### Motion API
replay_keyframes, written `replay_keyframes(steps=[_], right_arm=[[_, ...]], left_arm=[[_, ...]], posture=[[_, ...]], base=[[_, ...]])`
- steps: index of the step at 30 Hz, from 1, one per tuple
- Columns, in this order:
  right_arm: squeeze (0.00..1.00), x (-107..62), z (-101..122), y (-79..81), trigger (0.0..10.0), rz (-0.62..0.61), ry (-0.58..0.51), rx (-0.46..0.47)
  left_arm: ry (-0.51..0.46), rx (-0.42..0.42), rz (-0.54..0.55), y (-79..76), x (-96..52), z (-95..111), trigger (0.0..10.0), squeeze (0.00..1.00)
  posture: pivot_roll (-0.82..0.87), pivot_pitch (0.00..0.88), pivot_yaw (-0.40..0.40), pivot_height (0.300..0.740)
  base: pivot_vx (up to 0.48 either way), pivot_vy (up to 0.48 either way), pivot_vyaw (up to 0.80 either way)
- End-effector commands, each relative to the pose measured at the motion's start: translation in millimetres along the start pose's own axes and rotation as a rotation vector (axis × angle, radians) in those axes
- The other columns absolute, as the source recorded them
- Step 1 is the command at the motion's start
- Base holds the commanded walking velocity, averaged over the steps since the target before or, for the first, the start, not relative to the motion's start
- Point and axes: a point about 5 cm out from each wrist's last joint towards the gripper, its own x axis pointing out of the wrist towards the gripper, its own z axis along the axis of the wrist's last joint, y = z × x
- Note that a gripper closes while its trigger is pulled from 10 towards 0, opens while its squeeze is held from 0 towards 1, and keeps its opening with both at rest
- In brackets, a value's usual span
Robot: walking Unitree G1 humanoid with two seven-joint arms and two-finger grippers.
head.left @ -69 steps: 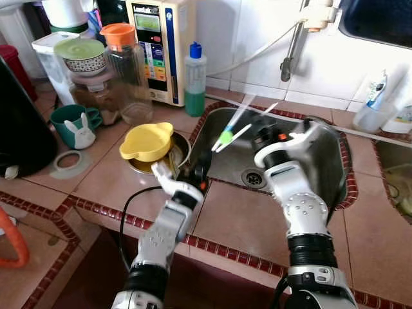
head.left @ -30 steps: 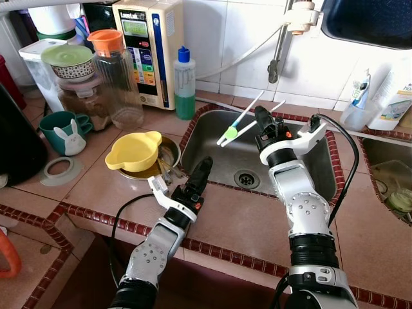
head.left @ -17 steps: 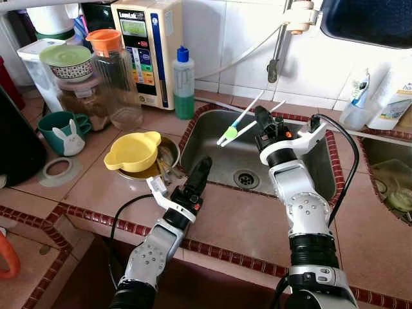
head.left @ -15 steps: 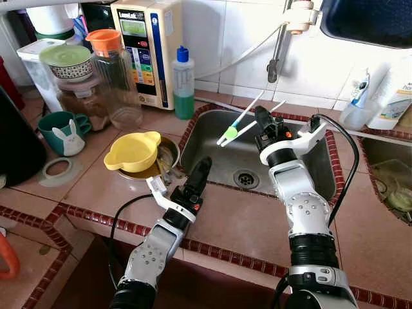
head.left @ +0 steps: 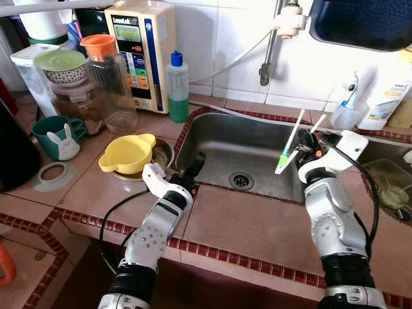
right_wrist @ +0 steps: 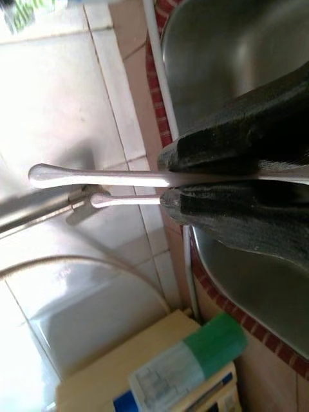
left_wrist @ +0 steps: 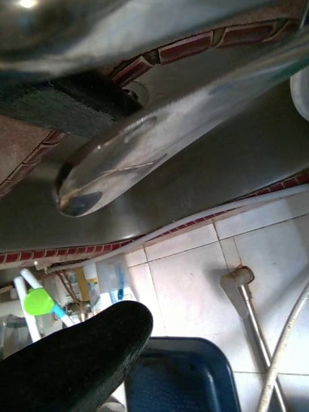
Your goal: Kitchen organization
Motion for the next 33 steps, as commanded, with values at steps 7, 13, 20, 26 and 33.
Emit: replay_keyframes(steps=[7,13,20,26,33], right_arm=[[1.0,2.3,-0.5,-1.7,10.0,0.014,0.016,-0.025],[1.0,-1.1,-8.9,-0.9,10.0,0.092,0.084,-0.21],[1.0,-5.8,-7.4,-0.1,10.0,0.223,0.099,-0.423],[1.0,-7.7,0.4,-1.4,10.0,0.277,0.079,-0.5],[1.0,-13.0,8.7,6.9,10.0,0.342,0.043,-0.574]], left_arm=[[-0.171,1.222,-0.463,-131.1,31.2,42.3,10.0,0.0],[-0.126,1.307,-0.484,-122.3,26.3,41.7,10.0,0.0],[-0.074,1.394,-0.486,-110.4,19.6,46.1,10.0,0.0],[-0.116,1.427,-0.458,-108.6,17.9,52.0,10.0,0.0],[-0.157,1.482,-0.456,-107.2,13.6,54.7,10.0,0.0]], posture=[[0.09,0.0,0.0,0.74],[0.09,0.0,0.096,0.74],[0.1,0.0,0.095,0.74],[0.1,0.0,0.093,0.74],[0.1,0.0,0.097,0.74]], base=[[0.0,0.0,0.0],[0.0,0.0,0.0],[0.0,0.0,0.0],[0.0,0.0,0.0],[0.0,0.0,0.0]])
